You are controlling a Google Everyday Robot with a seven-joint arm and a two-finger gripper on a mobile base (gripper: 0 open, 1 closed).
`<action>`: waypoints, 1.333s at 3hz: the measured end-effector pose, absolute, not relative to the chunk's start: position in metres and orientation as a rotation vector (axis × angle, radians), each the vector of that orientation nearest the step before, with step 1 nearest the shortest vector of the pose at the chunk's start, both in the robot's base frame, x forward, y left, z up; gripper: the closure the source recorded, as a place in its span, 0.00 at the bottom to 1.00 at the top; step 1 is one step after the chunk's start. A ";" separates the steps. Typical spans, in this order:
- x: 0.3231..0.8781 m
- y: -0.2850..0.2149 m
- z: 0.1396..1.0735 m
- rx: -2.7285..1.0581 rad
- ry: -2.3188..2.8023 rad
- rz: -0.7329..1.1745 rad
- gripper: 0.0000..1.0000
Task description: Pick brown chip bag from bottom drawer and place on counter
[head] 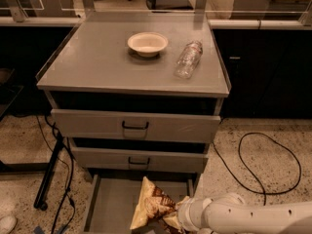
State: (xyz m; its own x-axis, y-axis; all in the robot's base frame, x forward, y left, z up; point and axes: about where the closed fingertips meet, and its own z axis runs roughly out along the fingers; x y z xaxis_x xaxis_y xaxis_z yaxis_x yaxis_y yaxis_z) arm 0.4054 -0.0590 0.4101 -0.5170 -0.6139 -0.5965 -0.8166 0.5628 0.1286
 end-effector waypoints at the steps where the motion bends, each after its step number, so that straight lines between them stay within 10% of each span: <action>1: 0.426 -0.042 0.438 -1.188 2.238 0.524 1.00; 4: 0.461 0.012 0.511 -1.320 2.065 0.485 1.00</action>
Offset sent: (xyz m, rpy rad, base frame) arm 0.0695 0.0655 0.1195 -0.0026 -0.1977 0.1663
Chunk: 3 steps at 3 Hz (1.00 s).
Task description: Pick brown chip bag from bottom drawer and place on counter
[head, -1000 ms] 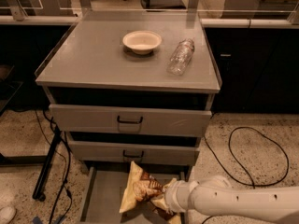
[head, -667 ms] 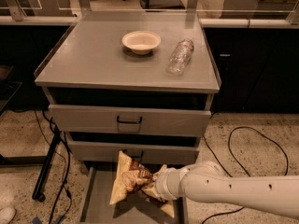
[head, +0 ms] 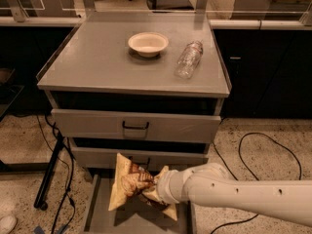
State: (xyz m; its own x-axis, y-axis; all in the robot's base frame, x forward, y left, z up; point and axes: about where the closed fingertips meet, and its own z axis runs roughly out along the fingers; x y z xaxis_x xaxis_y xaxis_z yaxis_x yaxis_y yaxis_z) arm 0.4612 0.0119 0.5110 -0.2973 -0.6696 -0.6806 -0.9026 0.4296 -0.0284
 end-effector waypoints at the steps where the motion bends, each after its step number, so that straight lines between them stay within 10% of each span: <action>1: 0.478 0.053 0.567 -1.417 1.925 0.481 1.00; 3: 0.484 0.080 0.608 -1.502 1.816 0.483 1.00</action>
Offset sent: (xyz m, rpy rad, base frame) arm 0.0334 0.0876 0.1498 0.0426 -0.2093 0.2765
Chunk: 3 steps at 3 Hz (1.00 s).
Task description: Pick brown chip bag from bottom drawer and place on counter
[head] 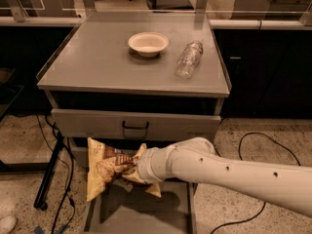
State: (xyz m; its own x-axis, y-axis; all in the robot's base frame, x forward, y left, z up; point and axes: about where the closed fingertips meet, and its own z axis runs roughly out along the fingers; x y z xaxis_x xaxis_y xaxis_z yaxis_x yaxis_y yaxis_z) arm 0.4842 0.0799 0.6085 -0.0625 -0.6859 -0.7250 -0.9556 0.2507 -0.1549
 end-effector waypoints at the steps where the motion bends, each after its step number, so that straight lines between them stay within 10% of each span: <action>1: 0.493 0.099 0.665 -1.507 1.688 0.392 1.00; 3: 0.506 0.120 0.728 -1.545 1.596 0.292 1.00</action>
Offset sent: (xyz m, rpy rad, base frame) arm 0.0339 0.0622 0.1840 -0.0446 -0.3606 0.0850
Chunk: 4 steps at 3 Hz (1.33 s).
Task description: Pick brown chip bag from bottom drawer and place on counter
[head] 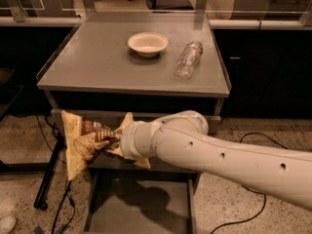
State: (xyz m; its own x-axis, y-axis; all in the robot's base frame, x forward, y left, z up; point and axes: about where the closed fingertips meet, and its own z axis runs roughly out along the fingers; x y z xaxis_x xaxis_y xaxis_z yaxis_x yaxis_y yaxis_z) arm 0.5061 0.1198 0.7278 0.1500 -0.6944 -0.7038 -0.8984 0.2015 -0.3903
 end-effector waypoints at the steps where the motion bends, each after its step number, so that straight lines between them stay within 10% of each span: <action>1: 0.529 0.121 0.755 -1.530 1.621 0.210 1.00; 4: 0.560 0.128 0.803 -1.508 1.630 0.142 1.00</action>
Offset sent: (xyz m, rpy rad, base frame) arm 0.1009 0.0148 0.1138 -0.1685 -0.1460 -0.1698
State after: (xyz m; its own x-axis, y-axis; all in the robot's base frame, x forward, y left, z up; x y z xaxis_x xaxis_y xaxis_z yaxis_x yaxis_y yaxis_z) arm 0.5604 0.1278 0.8027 0.1301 -0.7483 -0.6505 -0.8493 0.2545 -0.4626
